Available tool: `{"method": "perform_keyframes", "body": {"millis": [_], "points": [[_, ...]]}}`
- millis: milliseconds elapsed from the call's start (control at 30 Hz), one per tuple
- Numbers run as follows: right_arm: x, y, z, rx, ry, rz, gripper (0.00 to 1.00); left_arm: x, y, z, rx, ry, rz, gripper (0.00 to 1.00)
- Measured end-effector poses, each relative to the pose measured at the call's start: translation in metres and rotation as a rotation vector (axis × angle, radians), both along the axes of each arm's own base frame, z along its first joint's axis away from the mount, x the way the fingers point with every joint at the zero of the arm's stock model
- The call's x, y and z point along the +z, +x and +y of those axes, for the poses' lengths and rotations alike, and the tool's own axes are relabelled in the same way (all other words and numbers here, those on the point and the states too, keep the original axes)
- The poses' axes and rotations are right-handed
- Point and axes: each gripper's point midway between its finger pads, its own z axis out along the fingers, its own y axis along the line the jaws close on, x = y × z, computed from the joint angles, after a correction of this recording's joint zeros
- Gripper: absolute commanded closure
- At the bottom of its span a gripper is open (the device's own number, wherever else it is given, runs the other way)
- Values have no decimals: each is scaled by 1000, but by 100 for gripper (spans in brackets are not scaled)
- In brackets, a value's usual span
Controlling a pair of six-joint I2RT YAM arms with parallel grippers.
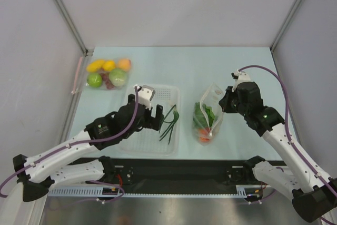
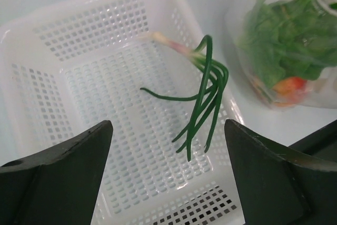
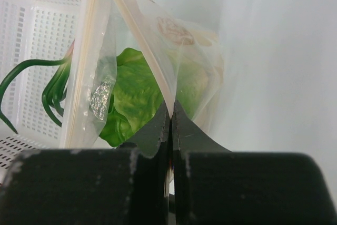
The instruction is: Open the zip-top bag and remove the fake food
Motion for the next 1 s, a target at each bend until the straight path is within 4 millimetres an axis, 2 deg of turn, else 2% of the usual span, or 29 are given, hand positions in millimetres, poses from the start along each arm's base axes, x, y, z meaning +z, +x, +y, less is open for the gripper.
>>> {"method": "perform_keyframes", "body": {"millis": [133,333,433,767,900,1000], "points": [[0,0,0,0,0,0,100,16,1,-7,-20,-50,-27,7],[0,0,0,0,0,0,100,22,3,-16,-53,-49,-39,7],[0,0,0,2,0,1,100,32,8,-28,-80,-55,-49,7],[0,-4,7,34,25,11,100,89,25,-89,-202,-158,-113,11],[2,-6,13,58,49,18,100,97,26,-117,-256,-183,-119,11],[3,-10,20,82,68,24,100,98,19,-140,-314,-201,-114,11]]}}
